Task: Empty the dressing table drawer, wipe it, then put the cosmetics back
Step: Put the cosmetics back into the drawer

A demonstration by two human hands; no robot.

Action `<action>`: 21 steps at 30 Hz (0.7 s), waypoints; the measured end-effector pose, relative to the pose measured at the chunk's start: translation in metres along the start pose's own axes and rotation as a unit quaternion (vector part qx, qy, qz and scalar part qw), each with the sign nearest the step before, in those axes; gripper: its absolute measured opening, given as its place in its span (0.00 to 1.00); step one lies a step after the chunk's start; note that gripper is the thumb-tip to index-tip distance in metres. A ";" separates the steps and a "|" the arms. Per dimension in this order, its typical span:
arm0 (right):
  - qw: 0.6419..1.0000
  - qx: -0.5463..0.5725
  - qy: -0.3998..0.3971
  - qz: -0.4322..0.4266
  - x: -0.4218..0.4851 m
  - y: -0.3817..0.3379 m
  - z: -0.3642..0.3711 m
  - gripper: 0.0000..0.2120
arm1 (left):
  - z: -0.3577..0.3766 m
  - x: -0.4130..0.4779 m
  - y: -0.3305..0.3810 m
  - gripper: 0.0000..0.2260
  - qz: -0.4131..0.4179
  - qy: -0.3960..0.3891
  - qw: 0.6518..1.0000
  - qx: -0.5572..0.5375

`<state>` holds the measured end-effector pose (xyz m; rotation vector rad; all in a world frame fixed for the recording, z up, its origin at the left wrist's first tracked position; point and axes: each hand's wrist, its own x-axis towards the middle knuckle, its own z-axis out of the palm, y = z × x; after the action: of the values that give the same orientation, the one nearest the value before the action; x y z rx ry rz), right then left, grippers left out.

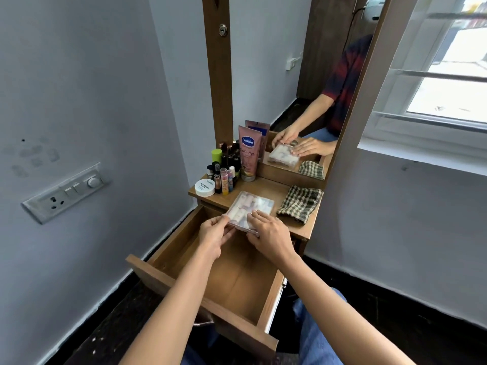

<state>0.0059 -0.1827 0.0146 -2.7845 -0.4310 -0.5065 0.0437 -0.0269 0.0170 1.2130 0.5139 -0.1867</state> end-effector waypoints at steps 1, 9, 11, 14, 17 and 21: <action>1.000 -0.014 0.005 -0.008 -0.007 -0.006 0.000 0.25 | -0.007 -0.003 0.000 0.05 0.001 -0.005 1.000 0.018; 0.999 -0.021 0.020 -0.030 -0.061 -0.056 0.010 0.24 | -0.065 -0.027 0.008 0.06 -0.064 -0.079 0.986 0.135; 1.000 -0.016 -0.020 -0.014 -0.070 -0.065 0.014 0.22 | -0.071 -0.024 0.002 0.07 -0.087 -0.069 0.975 0.191; 0.990 0.026 -0.134 0.038 -0.076 -0.068 0.022 0.20 | -0.068 -0.017 -0.014 0.08 -0.121 -0.060 0.960 0.244; 0.974 0.021 -0.201 0.102 -0.076 -0.065 0.019 0.20 | -0.055 -0.009 -0.030 0.14 -0.128 -0.051 0.952 0.272; 0.967 -0.026 -0.225 0.120 -0.078 -0.056 0.016 0.16 | -0.040 -0.003 -0.047 0.16 -0.118 -0.049 0.936 0.329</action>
<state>-0.0779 -0.1449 -0.0170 -2.9383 -0.1630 0.1770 0.0108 -0.0071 -0.0316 1.7800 0.5271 -0.6618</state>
